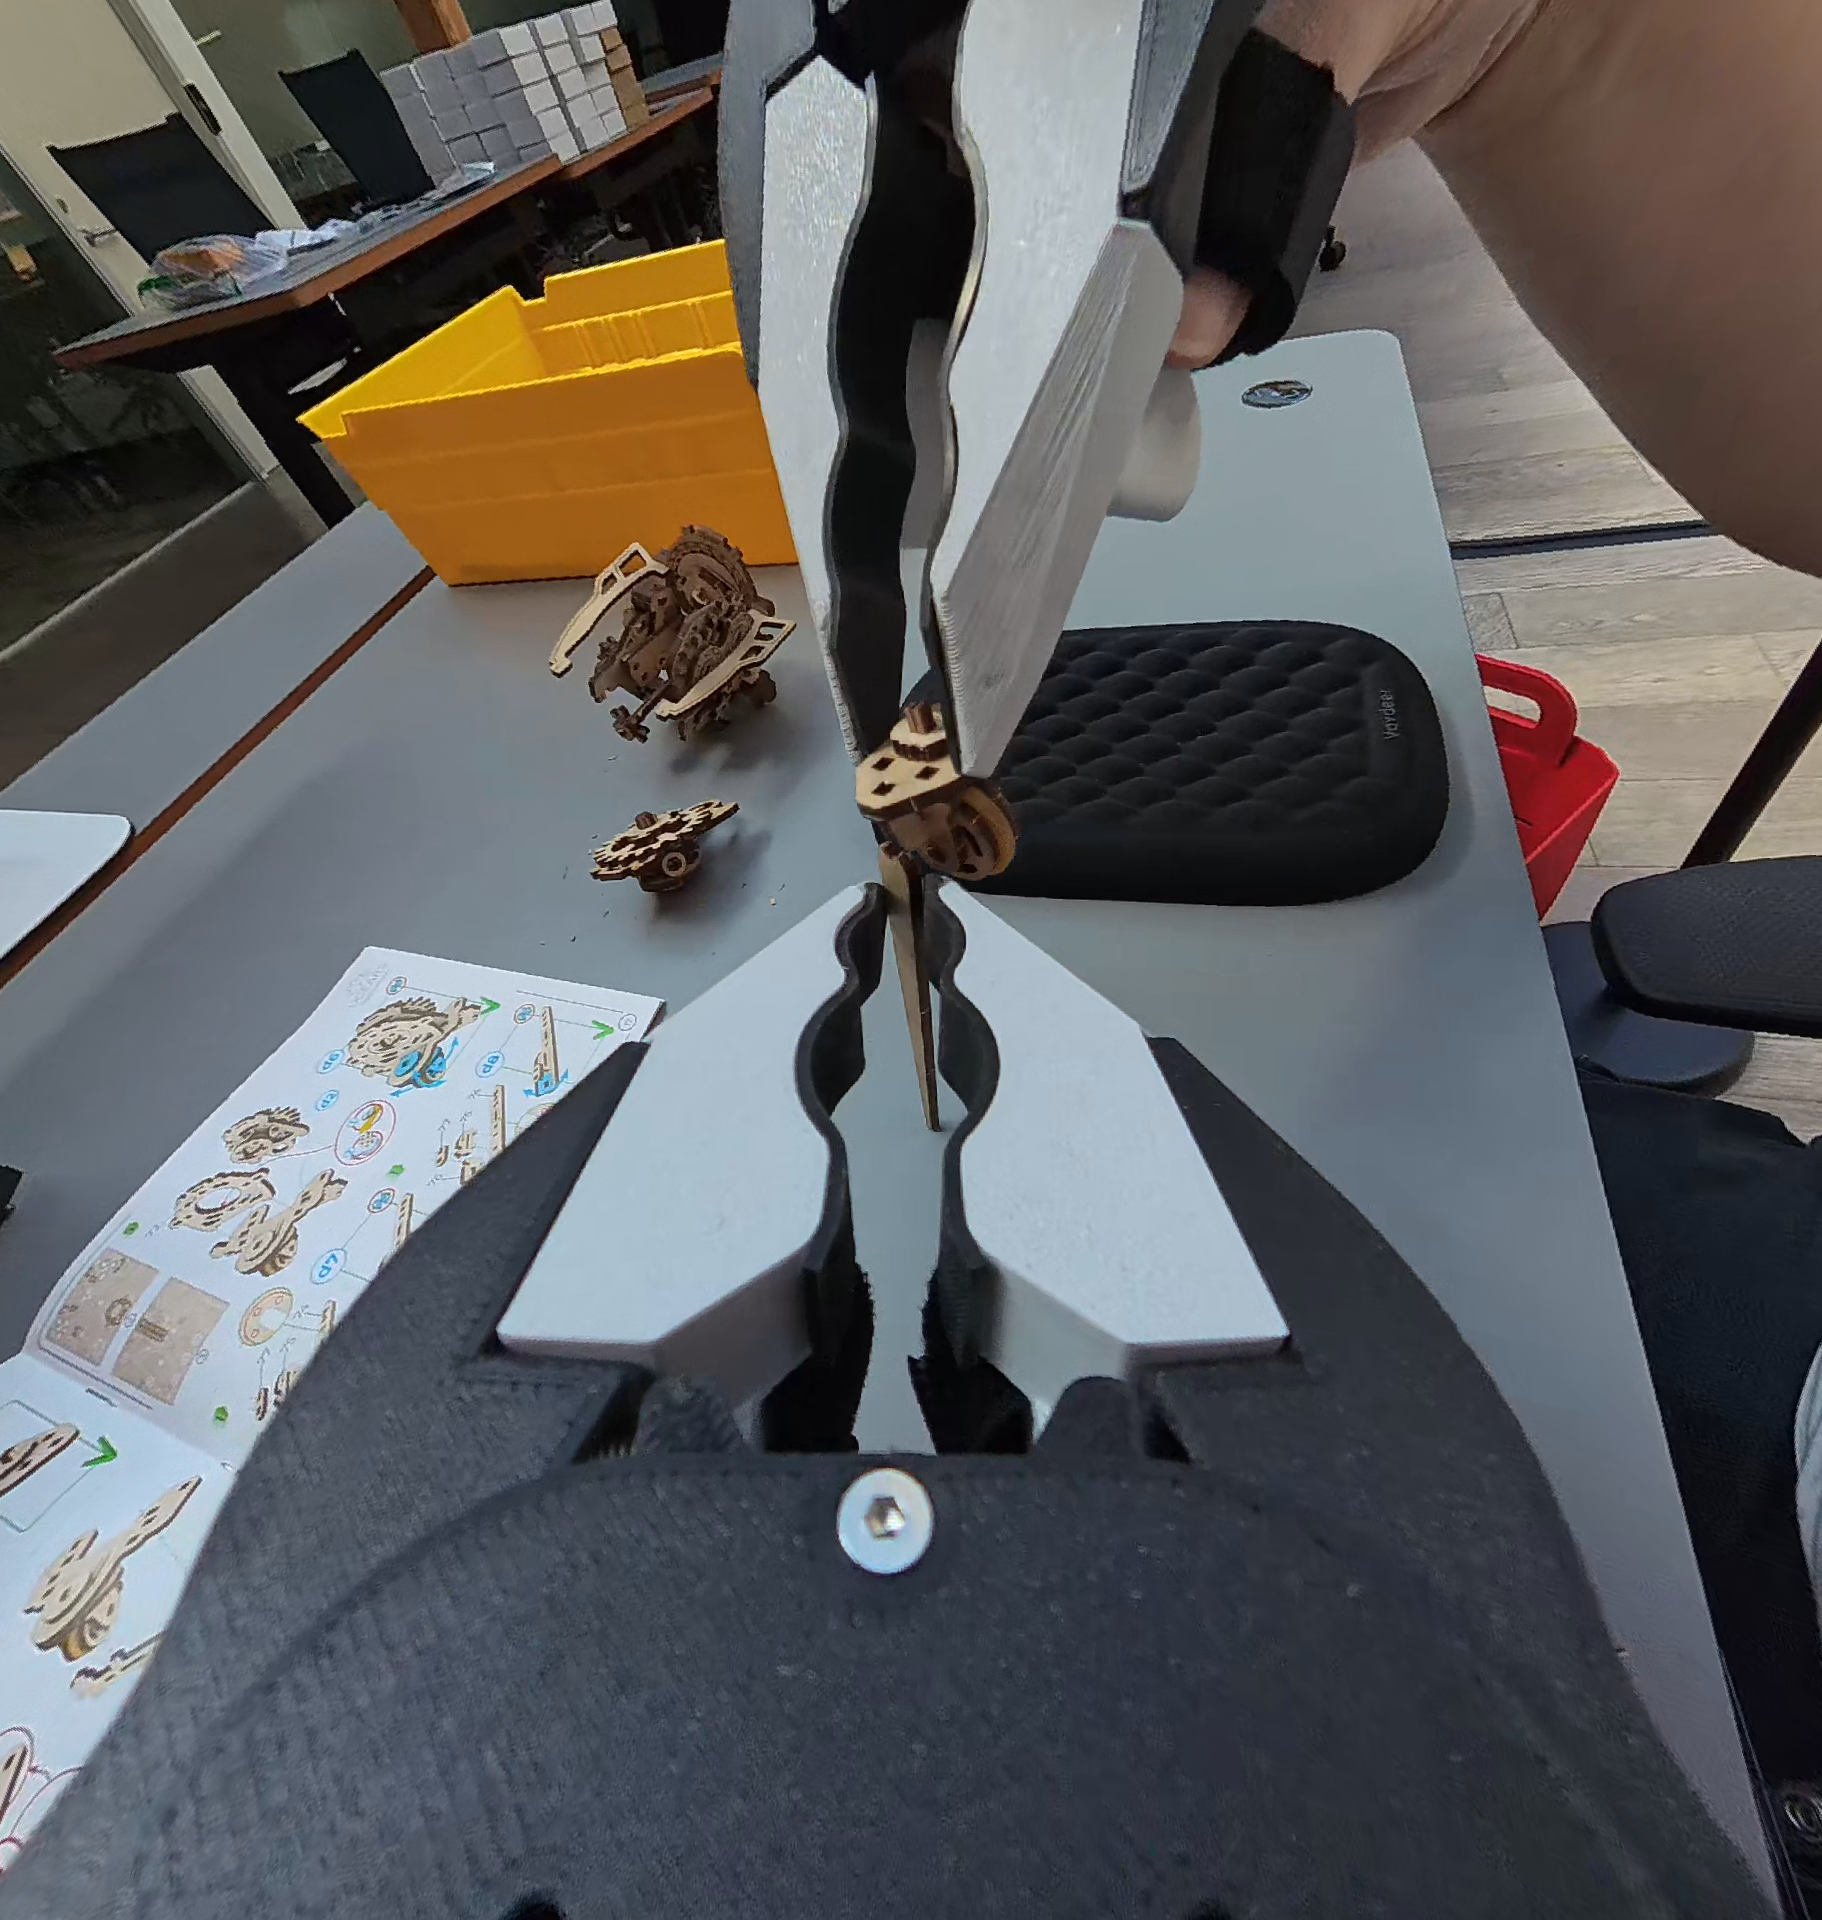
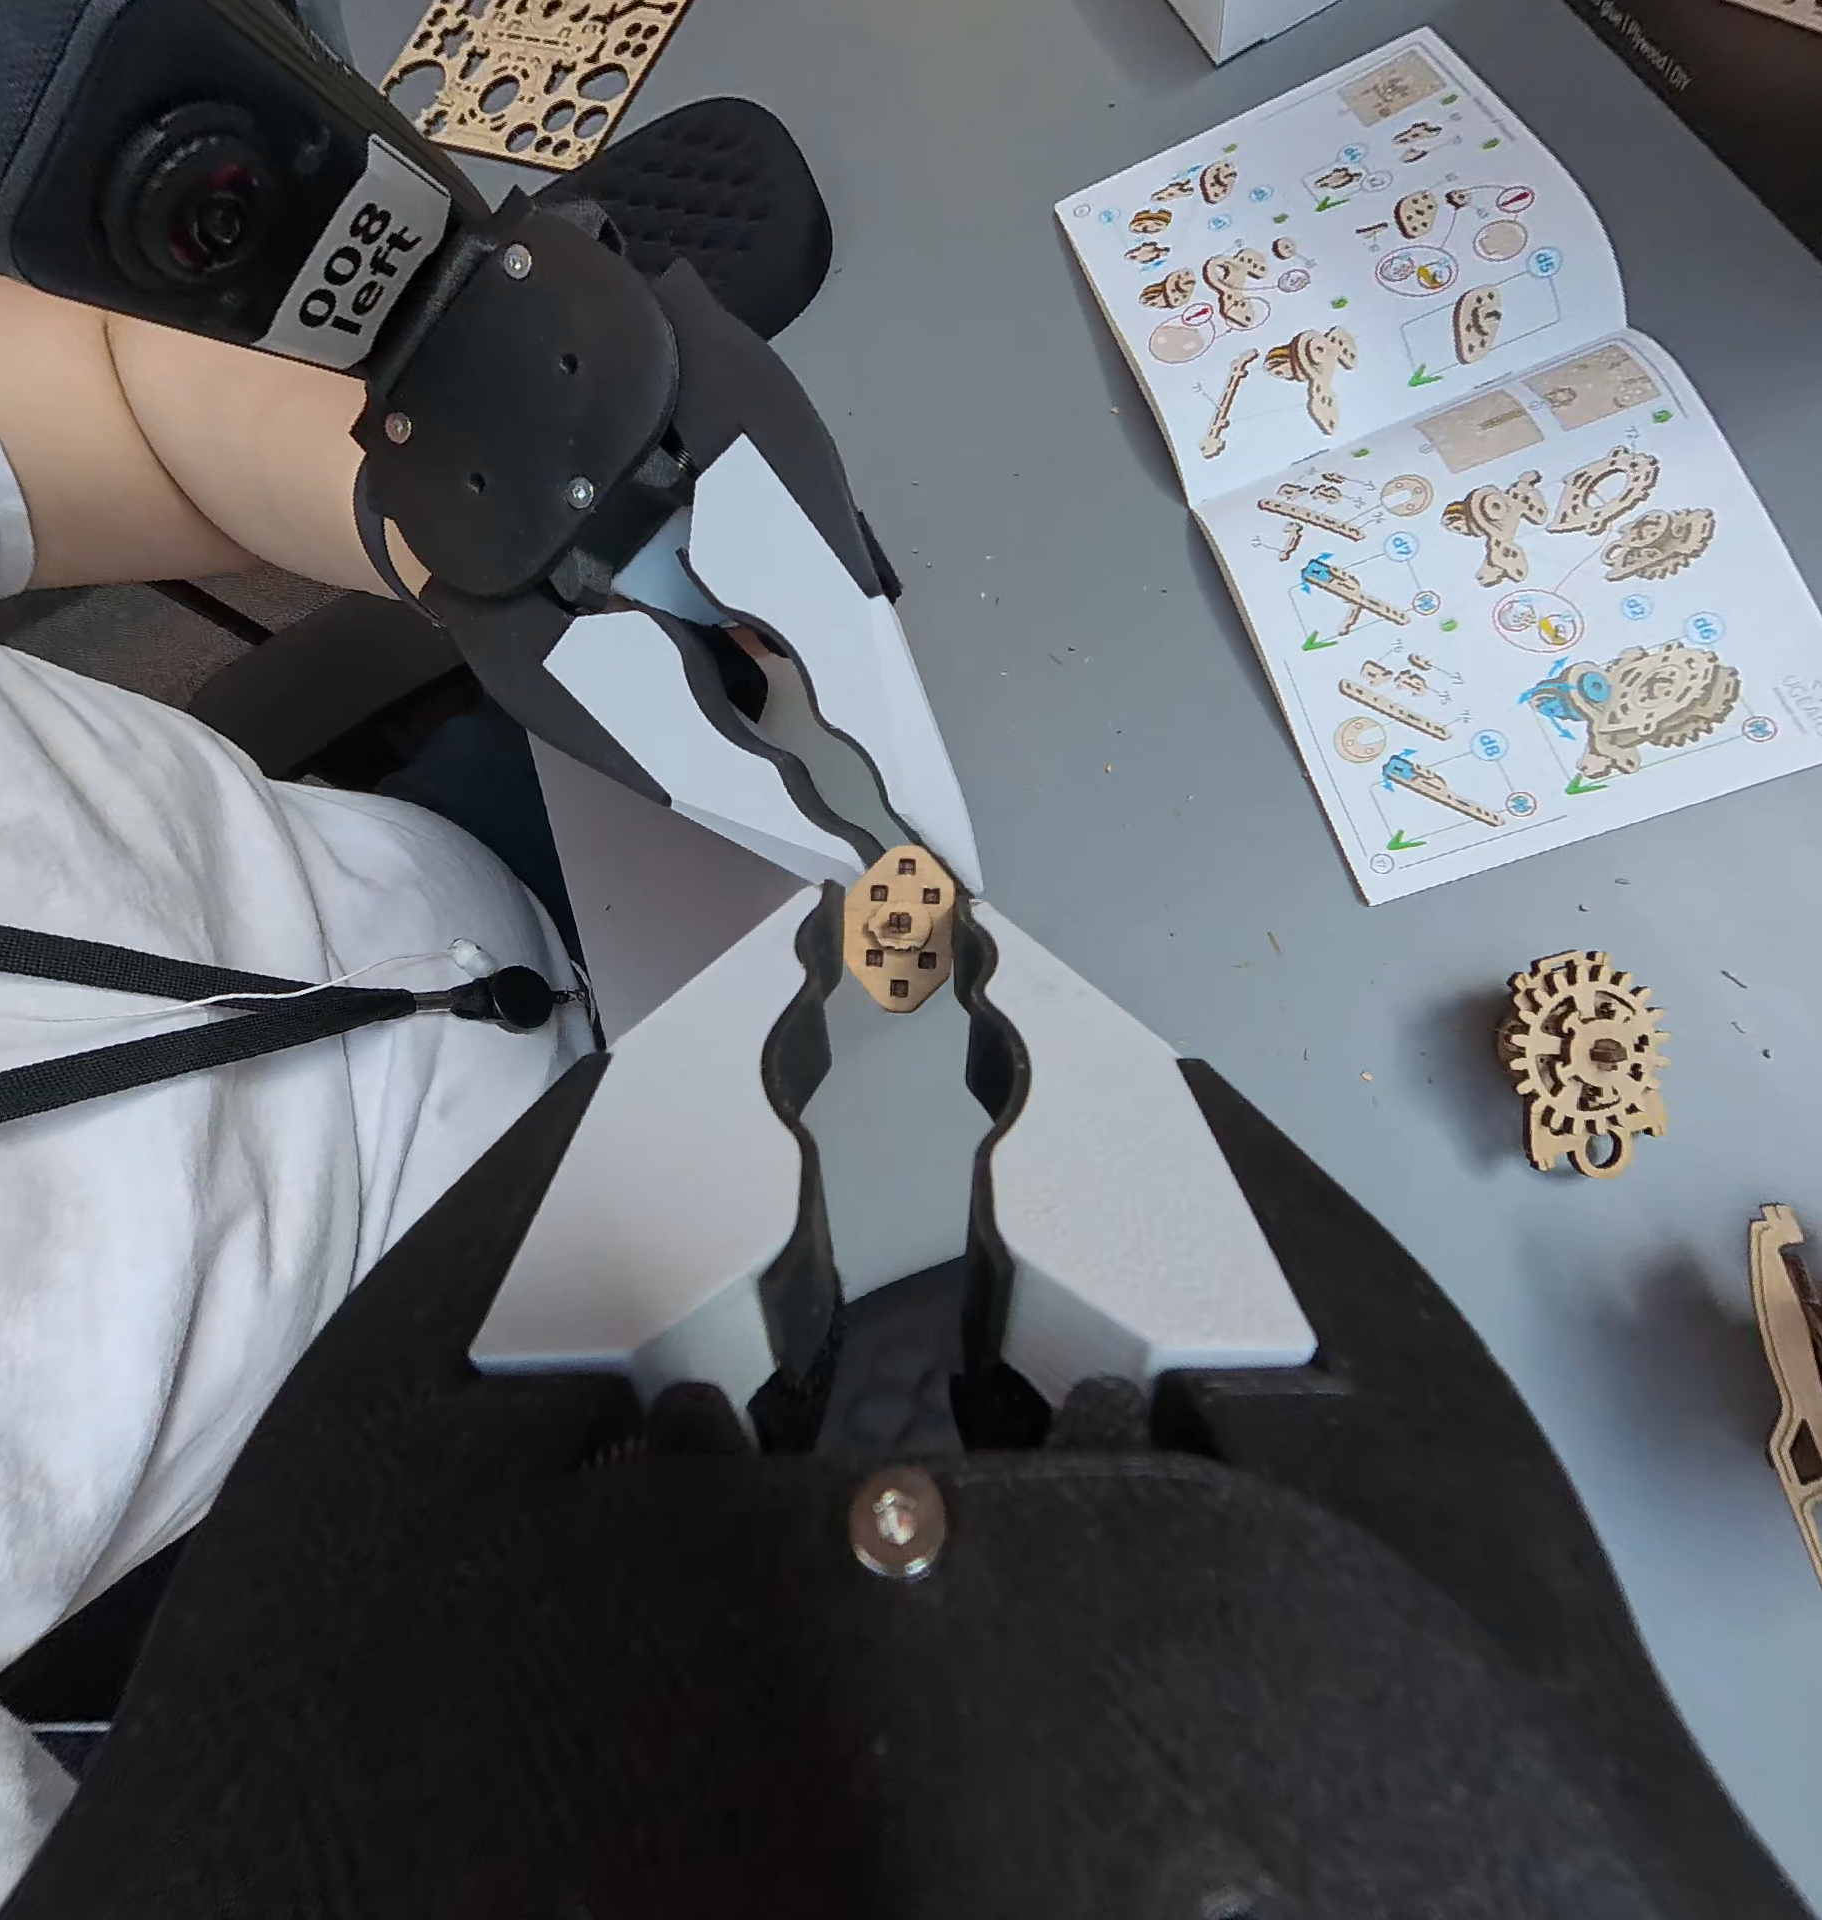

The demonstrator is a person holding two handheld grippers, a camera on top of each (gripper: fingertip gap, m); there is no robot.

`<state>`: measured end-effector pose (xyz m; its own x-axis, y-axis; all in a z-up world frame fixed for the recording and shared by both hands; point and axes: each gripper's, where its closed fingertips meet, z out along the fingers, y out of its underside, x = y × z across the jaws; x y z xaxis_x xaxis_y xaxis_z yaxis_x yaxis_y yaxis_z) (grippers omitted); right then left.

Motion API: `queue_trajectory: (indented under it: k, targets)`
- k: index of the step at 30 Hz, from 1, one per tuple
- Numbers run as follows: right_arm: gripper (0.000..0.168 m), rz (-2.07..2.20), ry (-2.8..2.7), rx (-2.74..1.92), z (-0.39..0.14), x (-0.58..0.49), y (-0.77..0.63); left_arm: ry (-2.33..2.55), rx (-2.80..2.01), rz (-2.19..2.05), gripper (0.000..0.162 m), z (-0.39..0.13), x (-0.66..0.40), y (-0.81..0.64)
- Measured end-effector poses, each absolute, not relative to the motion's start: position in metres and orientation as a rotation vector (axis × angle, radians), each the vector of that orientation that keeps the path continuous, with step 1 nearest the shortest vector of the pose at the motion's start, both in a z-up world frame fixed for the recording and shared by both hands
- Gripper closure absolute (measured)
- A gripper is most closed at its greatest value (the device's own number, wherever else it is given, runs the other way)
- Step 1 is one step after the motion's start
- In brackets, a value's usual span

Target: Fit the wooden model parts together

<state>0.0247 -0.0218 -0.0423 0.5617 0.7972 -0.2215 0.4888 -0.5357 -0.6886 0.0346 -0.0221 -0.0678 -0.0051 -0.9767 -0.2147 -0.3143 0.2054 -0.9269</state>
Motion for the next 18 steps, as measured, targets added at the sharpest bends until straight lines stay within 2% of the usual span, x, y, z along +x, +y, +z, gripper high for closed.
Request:
queue_trajectory:
  k: [18]
  targets:
    - [0.149,0.662,-0.965,-2.291,-0.0410,0.0246,-0.0126,1.492,-1.301,-0.868,0.157,-0.0673,0.0355,-0.0137]
